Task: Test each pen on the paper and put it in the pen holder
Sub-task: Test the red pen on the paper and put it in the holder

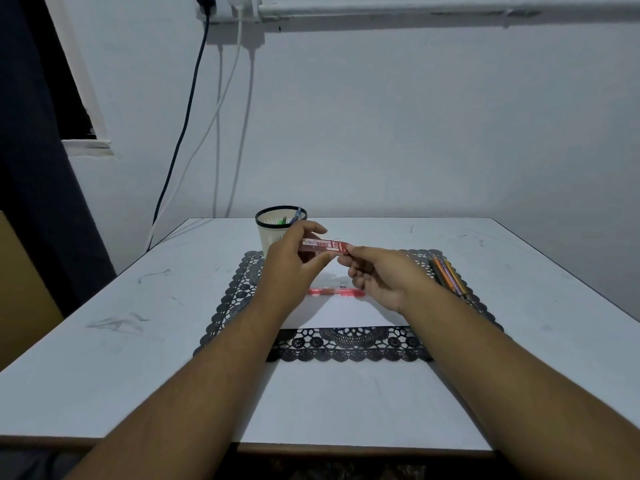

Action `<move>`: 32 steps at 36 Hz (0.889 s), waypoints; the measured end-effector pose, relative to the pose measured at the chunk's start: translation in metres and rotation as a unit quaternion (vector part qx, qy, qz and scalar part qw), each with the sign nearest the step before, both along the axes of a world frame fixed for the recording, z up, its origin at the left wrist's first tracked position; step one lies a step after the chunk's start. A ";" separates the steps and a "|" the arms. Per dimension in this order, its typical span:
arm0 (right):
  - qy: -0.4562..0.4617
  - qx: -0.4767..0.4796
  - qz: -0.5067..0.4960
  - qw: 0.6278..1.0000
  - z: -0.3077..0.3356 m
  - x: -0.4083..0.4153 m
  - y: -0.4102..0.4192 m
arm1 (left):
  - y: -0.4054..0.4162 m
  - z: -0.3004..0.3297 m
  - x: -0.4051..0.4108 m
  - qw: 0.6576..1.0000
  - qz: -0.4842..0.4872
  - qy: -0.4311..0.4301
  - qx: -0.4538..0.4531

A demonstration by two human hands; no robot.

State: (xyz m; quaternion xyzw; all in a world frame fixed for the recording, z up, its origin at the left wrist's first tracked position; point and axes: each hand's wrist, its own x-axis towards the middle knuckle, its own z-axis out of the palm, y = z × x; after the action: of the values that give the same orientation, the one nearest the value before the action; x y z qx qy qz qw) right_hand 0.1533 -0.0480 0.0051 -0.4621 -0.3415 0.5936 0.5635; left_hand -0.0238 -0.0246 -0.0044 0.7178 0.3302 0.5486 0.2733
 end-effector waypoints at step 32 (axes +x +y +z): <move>0.114 -0.041 0.067 0.990 0.000 -0.004 -0.003 | -0.008 0.007 0.006 0.999 -0.014 -0.001 0.052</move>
State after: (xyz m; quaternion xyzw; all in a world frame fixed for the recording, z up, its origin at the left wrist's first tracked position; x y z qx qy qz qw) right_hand 0.1498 -0.0506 0.0056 -0.3905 -0.2804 0.6921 0.5384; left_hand -0.0177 -0.0326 0.0029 0.7348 0.2910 0.5621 0.2437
